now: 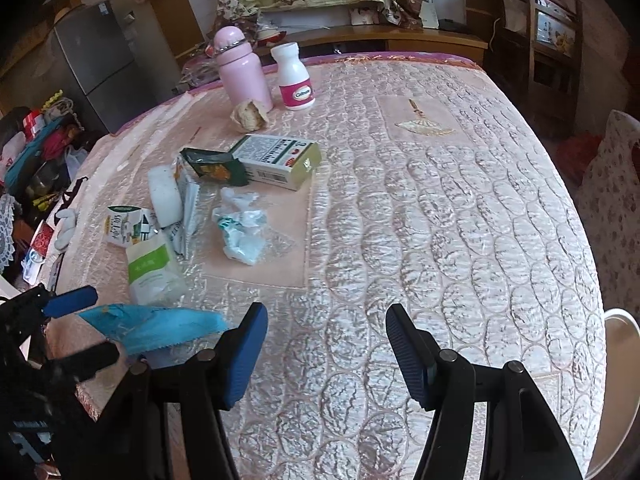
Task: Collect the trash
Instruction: 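Grasp the blue wrapper with the left gripper while the right grasps the tissue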
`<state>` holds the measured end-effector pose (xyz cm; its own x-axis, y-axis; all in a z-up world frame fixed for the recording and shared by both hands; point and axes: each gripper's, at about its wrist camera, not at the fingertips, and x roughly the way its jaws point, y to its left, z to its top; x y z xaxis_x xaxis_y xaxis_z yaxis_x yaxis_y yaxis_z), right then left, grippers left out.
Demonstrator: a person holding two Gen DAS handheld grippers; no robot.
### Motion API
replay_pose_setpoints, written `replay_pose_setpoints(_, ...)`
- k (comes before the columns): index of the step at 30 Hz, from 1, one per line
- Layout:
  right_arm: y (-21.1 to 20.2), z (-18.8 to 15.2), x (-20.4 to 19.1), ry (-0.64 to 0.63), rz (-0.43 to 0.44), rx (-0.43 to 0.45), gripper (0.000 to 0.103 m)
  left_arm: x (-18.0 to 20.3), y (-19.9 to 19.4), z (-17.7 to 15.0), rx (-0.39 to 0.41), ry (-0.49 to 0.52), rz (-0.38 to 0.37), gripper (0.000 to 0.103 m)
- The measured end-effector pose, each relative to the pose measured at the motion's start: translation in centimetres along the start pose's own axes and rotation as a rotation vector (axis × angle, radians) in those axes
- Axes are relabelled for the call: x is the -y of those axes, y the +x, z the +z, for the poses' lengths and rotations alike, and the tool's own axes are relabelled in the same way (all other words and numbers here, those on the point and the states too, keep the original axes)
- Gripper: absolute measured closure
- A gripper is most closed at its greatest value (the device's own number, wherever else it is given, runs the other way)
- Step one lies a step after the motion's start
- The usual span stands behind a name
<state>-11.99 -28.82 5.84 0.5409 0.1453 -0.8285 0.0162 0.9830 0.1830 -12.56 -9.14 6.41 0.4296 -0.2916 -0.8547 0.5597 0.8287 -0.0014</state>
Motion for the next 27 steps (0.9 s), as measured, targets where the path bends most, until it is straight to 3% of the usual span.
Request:
replay_pose_setpoints(3, 0.1, 0.0, 0.1, 0.007, 0.001, -0.002, 0.038, 0.1, 1.6, 0.3, -0.036, 0.028, 0.037, 0.033)
replay_pose_setpoints(4, 0.1, 0.0, 0.1, 0.005, 0.002, -0.003, 0.038, 0.1, 2.0, 0.3, -0.048, 0.024, 0.029, 0.04)
replay_pose_setpoints(5, 0.1, 0.0, 0.0, 0.003, 0.003, -0.002, 0.038, -0.1, 2.3, 0.3, -0.062, 0.015, 0.016, 0.061)
replay_pose_setpoints(9, 0.3, 0.1, -0.5, -0.009, 0.007, -0.005, 0.038, -2.1, 1.8, 0.4, -0.077, -0.115, -0.08, 0.08)
replay_pose_setpoints(17, 3.2, 2.3, -3.2, -0.061, 0.073, -0.017, 0.038, -6.6, -1.4, -0.4, -0.033, -0.343, -0.197, 0.08)
replay_pose_setpoints(25, 7.7, 5.2, -6.9, -0.125, 0.118, -0.022, 0.038, -6.7, -2.4, -0.4, 0.014, -0.396, -0.202, 0.08)
replay_pose_setpoints(26, 8.2, 5.3, -7.0, -0.128, 0.115, -0.026, 0.044, -6.5, -2.5, -0.3, 0.017, -0.393, -0.198, 0.08)
replay_pose_setpoints(27, 8.5, 5.2, -7.0, -0.126, 0.113, -0.026, 0.072, -6.3, -2.4, -0.2, 0.018, -0.387, -0.192, 0.08)
